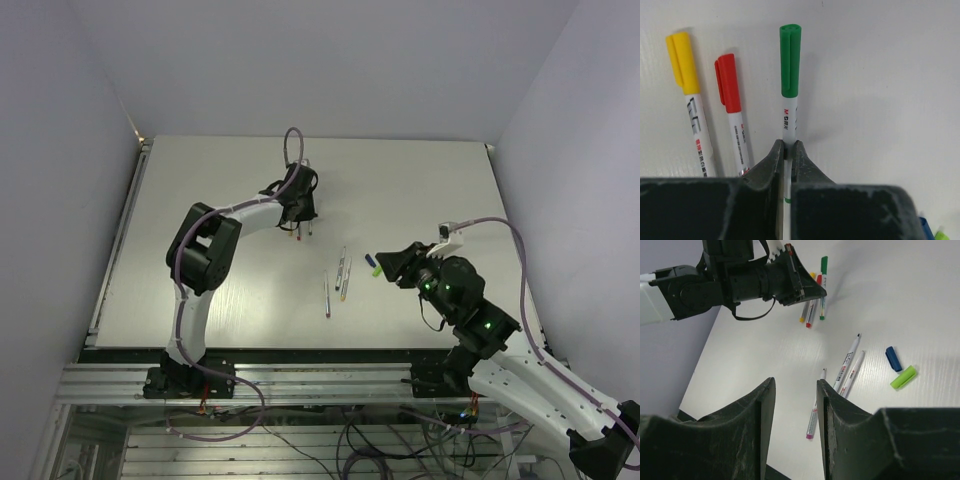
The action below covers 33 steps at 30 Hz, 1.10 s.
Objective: Insert the pens into the pen caps
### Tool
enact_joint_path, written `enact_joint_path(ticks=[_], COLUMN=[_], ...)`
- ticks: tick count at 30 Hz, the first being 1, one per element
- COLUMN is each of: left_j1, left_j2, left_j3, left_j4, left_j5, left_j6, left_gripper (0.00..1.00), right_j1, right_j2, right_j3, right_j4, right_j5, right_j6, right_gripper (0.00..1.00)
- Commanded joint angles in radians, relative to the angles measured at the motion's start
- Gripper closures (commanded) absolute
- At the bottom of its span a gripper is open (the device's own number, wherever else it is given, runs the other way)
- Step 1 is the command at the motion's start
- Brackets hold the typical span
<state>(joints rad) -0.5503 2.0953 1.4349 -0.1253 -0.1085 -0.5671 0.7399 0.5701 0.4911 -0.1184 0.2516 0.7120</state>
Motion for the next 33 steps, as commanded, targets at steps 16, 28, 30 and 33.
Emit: enact_joint_path(ticks=[16,28,30,33], left_j1=[0.013,0.013,0.013,0.013], left_j2=[0.034,-0.068,-0.093,-0.152], left_j3=[0.082,0.12,0.104,0.049], left_j4=[-0.076,-0.106,-0.103,-0.076], left_j5=[-0.029,-0.015,-0.009,-0.007], left_j6=[-0.05,-0.033,-0.035,-0.041], left_gripper=[0.58,0.5,0.5,0.49], right_j1=[0.003,0.003,0.003,0.003], right_j2=[-0.006,-0.036,-0.038,-0.044], right_j3=[-0.03,-0.042,-0.042,-0.047], right_j4=[0.006,-0.008,-0.013,-0.021], right_j5=[0.005,0.035,0.05,0.101], right_j6=[0.018,0.023,0.033,0.06], right_gripper=[0.62,0.62,0.62,0.56])
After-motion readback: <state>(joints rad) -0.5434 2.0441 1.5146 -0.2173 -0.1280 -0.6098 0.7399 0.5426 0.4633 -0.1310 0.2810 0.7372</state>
